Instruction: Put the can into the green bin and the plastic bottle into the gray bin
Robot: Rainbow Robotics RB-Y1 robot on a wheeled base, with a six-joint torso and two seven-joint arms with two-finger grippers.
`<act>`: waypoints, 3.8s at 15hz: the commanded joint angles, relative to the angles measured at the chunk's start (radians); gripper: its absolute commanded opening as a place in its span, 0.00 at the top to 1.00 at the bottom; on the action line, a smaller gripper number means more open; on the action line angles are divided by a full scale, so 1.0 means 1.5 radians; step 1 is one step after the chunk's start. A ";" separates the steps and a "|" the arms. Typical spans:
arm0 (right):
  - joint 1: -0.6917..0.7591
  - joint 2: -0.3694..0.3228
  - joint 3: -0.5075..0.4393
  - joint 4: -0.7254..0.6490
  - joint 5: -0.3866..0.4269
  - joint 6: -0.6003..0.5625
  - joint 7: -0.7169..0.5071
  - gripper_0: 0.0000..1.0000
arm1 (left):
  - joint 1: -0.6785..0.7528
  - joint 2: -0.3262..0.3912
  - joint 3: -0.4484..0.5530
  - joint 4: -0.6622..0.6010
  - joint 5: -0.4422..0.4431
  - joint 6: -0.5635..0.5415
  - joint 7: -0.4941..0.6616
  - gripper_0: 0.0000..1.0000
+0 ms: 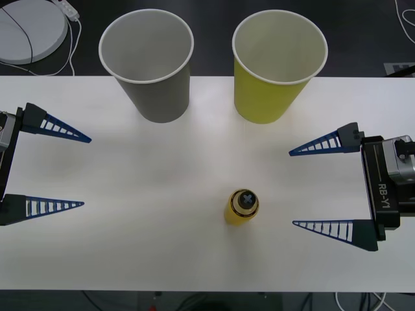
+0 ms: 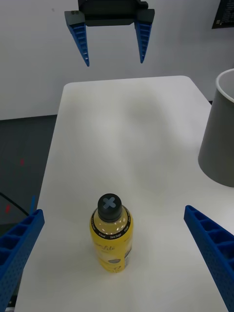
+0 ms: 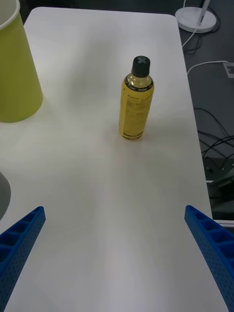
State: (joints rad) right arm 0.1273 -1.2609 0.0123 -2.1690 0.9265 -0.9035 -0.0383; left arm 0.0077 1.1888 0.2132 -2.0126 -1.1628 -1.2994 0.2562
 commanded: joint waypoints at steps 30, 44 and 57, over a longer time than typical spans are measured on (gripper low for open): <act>0.060 0.109 0.008 0.289 -0.099 -0.116 0.281 0.00 | 0.000 0.000 0.000 0.000 0.000 0.000 0.000 0.00; 0.046 0.214 0.084 0.383 -0.099 -0.131 0.344 0.00 | 0.000 0.000 0.000 0.000 0.000 0.000 0.000 0.00; -0.006 0.286 0.137 0.383 -0.044 -0.086 0.353 0.00 | 0.000 0.000 0.000 0.000 0.000 0.000 0.000 0.00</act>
State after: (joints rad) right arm 0.1250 -0.8323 0.2020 -1.5936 0.8631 -1.0451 0.4890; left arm 0.0076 1.1889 0.2132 -2.0126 -1.1628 -1.2993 0.2562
